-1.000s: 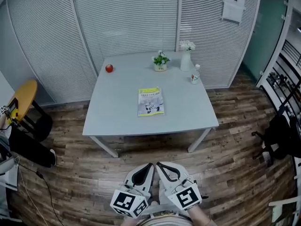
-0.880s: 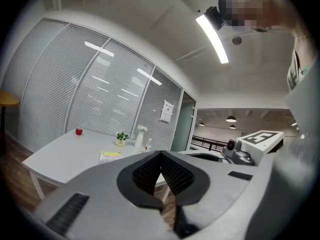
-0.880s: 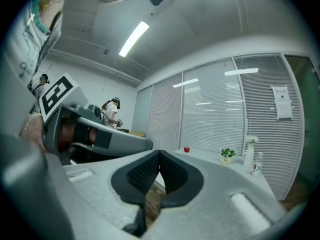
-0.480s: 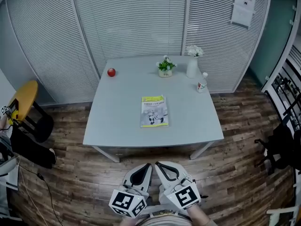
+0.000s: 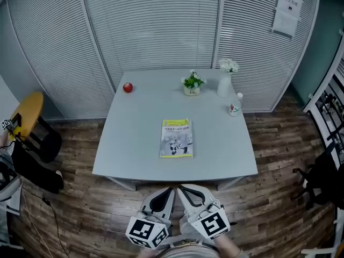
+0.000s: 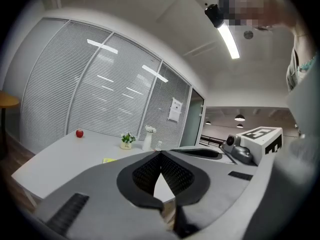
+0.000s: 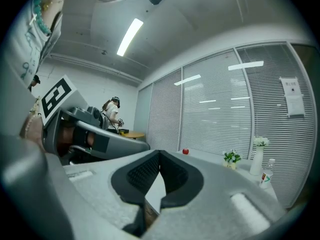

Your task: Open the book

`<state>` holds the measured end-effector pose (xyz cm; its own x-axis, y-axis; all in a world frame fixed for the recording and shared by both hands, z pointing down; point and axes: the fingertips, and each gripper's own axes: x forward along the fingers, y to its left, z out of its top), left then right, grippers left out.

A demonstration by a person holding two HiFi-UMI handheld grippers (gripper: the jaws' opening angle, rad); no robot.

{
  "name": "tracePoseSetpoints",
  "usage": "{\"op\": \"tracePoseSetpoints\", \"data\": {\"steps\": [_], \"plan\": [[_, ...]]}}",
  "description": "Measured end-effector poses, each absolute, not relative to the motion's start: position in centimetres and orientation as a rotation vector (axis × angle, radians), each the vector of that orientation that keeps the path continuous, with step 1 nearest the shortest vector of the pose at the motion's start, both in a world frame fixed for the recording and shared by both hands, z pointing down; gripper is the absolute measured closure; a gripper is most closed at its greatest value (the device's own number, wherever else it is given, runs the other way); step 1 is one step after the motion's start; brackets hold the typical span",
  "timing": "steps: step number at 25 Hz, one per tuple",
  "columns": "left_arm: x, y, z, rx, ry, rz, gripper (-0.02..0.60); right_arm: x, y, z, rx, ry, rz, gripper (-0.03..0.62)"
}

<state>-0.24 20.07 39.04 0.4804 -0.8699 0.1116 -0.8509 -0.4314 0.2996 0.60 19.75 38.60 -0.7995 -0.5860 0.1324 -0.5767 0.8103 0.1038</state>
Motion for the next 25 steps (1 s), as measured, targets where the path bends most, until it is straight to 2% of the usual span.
{"op": "tracePoseSetpoints", "data": {"steps": [13,25], "plan": [[3.0,12.0,39.9,2.406,-1.492,-0.052,0.583,4.2,11.5,39.3,0.908,-2.835,-0.084,0.591],[3.3,9.3,41.1,2.361,-1.502,-0.017,0.583,5.5,8.2,40.4,0.918,-2.827,-0.03,0.591]]}}
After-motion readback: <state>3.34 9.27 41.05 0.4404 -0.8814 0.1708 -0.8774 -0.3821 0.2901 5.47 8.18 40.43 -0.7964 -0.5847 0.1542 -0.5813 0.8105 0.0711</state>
